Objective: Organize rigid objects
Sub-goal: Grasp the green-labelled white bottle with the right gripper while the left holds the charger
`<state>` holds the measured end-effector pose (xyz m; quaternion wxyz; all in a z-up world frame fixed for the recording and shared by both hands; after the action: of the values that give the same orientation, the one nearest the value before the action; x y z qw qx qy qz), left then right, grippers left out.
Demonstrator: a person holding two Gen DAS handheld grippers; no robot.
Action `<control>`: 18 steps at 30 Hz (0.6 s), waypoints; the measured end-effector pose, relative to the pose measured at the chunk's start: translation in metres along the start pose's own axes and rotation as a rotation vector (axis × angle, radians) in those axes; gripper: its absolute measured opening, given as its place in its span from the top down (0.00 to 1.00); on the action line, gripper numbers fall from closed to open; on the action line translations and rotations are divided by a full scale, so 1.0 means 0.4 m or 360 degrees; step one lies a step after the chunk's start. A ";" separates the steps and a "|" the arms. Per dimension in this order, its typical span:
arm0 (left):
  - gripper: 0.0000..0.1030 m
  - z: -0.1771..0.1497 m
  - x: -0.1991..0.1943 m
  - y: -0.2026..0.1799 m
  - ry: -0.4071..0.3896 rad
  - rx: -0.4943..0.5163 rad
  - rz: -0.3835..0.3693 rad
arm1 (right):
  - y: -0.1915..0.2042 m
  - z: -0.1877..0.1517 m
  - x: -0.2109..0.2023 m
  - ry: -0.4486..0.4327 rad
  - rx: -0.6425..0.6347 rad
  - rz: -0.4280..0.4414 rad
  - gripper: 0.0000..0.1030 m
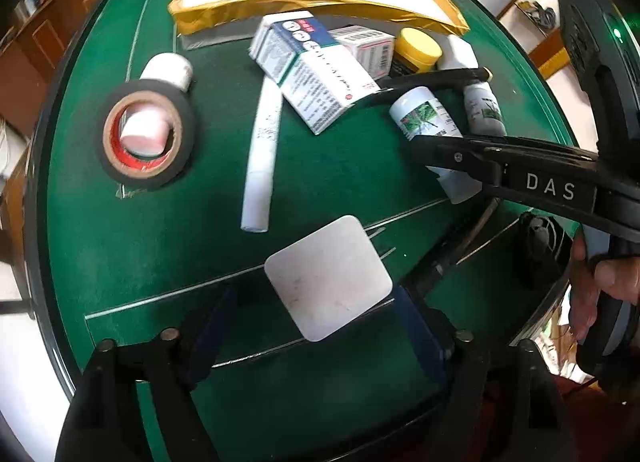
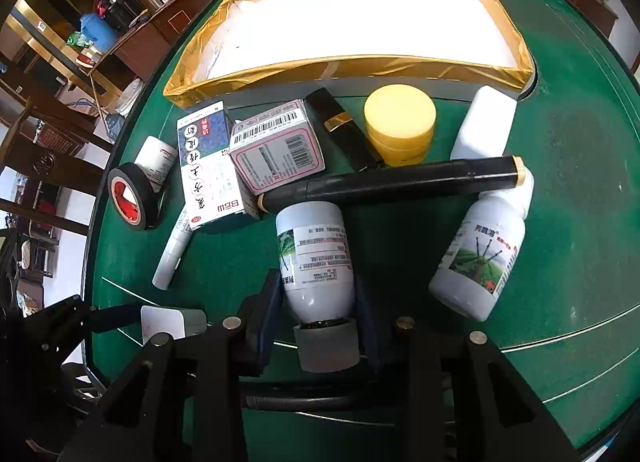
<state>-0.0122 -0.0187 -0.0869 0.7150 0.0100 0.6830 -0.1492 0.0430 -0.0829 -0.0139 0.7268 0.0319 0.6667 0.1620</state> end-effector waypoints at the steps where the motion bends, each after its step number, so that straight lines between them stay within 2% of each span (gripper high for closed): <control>1: 0.30 0.001 -0.001 -0.006 -0.0006 0.0028 0.0013 | 0.000 -0.004 -0.001 0.0001 0.0003 0.0004 0.66; 3: 0.37 0.006 -0.002 -0.016 -0.0013 0.0063 0.0012 | -0.001 -0.005 0.002 0.0006 0.0002 -0.0001 0.66; 15: 0.40 -0.011 -0.017 0.021 -0.0011 0.0009 -0.0026 | -0.021 -0.019 -0.007 0.0029 0.0011 -0.0041 0.66; 18: 0.40 -0.008 -0.017 0.020 -0.0007 0.0021 -0.0002 | -0.019 -0.011 -0.007 0.0030 0.0005 -0.0042 0.66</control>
<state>-0.0138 -0.0089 -0.0821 0.7162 0.0140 0.6805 -0.1540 0.0401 -0.0915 -0.0139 0.7225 0.0227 0.6742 0.1517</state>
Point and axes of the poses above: each gripper's, at about its wrist camera, not at the fingertips, and x roughly the way its jaws point, y to its left, z to its top, the point moved 5 cm from there along x, roughly the way its jaws point, and after that the axes turned 9 degrees about y, right-handed, at the moved point
